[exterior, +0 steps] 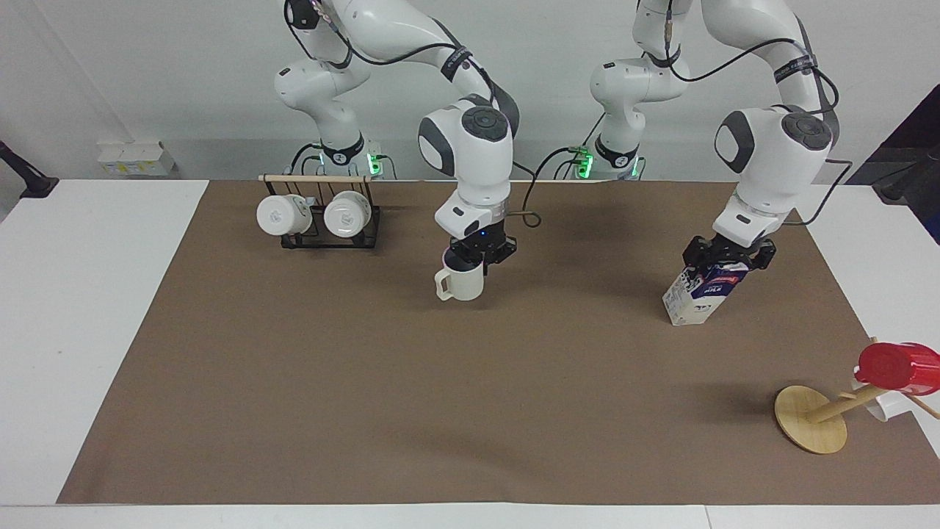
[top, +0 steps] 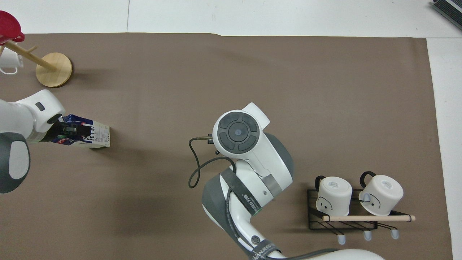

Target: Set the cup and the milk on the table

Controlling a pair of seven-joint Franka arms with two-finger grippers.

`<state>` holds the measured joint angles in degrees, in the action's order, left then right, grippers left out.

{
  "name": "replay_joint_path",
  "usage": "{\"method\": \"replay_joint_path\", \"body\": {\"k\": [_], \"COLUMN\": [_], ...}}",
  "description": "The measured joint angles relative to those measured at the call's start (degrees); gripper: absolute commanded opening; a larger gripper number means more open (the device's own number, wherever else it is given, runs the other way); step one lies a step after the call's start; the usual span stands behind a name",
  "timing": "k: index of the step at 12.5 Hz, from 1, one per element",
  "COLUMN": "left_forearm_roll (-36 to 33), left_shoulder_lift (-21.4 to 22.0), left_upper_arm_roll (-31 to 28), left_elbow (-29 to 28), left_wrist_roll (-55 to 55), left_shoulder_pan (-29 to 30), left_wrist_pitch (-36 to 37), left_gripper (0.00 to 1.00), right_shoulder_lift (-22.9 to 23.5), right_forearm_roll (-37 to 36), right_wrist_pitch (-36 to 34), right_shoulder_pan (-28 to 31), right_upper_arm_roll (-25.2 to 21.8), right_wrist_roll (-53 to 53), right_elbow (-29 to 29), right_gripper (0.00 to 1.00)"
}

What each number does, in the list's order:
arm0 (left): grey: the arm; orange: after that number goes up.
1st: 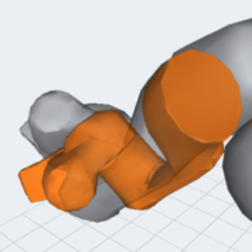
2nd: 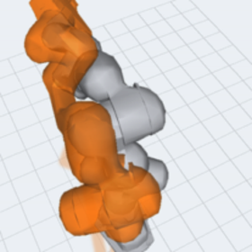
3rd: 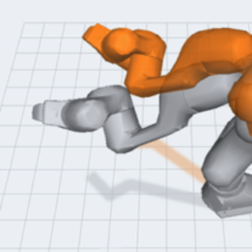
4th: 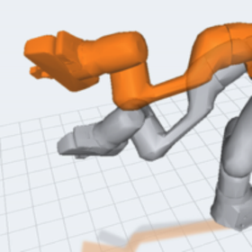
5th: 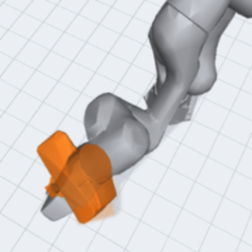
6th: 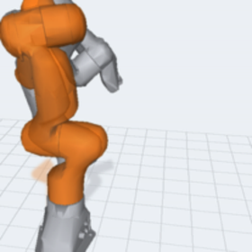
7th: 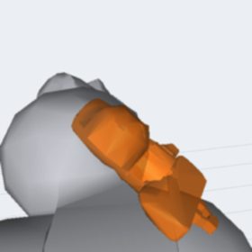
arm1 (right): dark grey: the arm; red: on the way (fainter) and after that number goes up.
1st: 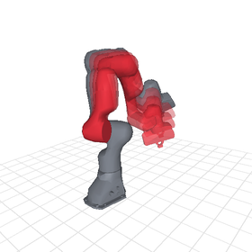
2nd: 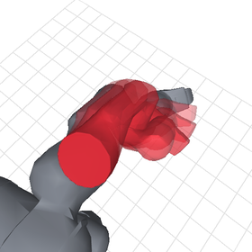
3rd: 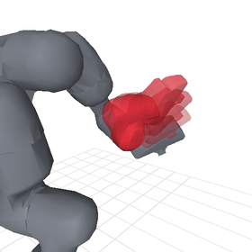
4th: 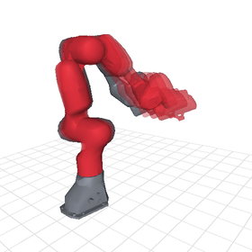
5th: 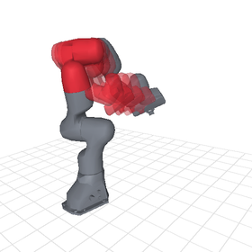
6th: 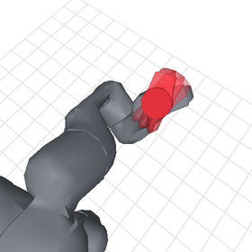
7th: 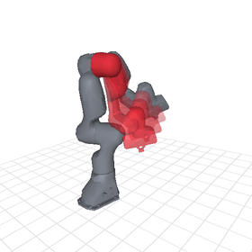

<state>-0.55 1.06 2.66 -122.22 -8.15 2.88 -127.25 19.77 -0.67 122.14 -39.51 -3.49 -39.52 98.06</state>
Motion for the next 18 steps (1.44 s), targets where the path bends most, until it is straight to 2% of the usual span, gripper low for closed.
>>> {"method": "replay_joint_path", "body": {"k": [4, 6, 7, 8, 9, 11, 12, 13, 16, 18], "left_forearm_roll": [0.0, 0.0, 0.0, 0.0, 0.0, 0.1, 0.1, 0.1, 0.1, 0.2], "left_shoulder_lift": [1.2, 1.8, 1.8, 1.8, 1.8, 1.8, 1.8, 1.8, 1.8, 1.8], "left_upper_arm_roll": [0.0, 0.0, 0.0, 0.0, 0.0, 0.0, 0.1, 0.1, 0.1, 0.2], "left_elbow": [1.8, 2.7, 2.8, 2.8, 2.8, 2.8, 2.8, 2.8, 3.9, 7.2], "left_wrist_roll": [0.0, 0.0, 0.0, 0.0, 0.0, 0.0, 0.0, 0.1, 0.5, 1.2], "left_shoulder_pan": [0.0, 0.0, 0.0, 0.0, 0.0, 0.0, 0.0, 0.0, 0.0, 0.0], "left_wrist_pitch": [3.6, 5.1, 5.4, 5.4, 5.5, 5.6, 5.6, 5.6, 6.6, 10.6], "left_gripper": [0.99, 0.81, 0.68, 0.59, 0.43, 0.30, 0.27, 0.27, 0.27, 0.27], "right_shoulder_lift": [1.9, 2.2, 2.3, 2.3, 2.3, 2.2, 2.2, 2.2, 2.2, 2.2], "right_forearm_roll": [0.0, 0.0, 0.0, 0.0, 0.0, 0.0, 0.0, -0.1, -0.1, -0.1], "right_wrist_pitch": [4.8, 6.9, 7.1, 7.1, 7.1, 7.1, 7.2, 7.2, 7.2, 7.2], "right_shoulder_pan": [-1.0, -1.3, -1.3, -1.3, -1.3, -1.3, -1.3, -1.4, -1.5, -1.6], "right_upper_arm_roll": [0.1, 0.1, 0.1, 0.1, 0.1, 0.1, 0.1, 0.1, 0.3, 0.4], "right_wrist_roll": [0.0, 0.0, 0.3, 0.6, 0.8, 1.1, 1.1, 1.1, 1.1, 1.1], "right_elbow": [1.7, 3.3, 3.7, 4.0, 4.3, 5.0, 5.2, 5.2, 5.3, 5.1], "right_gripper": [0.00, 0.00, 0.00, 0.00, 0.00, 0.01, 0.07, 0.18, 0.98, 1.00]}}
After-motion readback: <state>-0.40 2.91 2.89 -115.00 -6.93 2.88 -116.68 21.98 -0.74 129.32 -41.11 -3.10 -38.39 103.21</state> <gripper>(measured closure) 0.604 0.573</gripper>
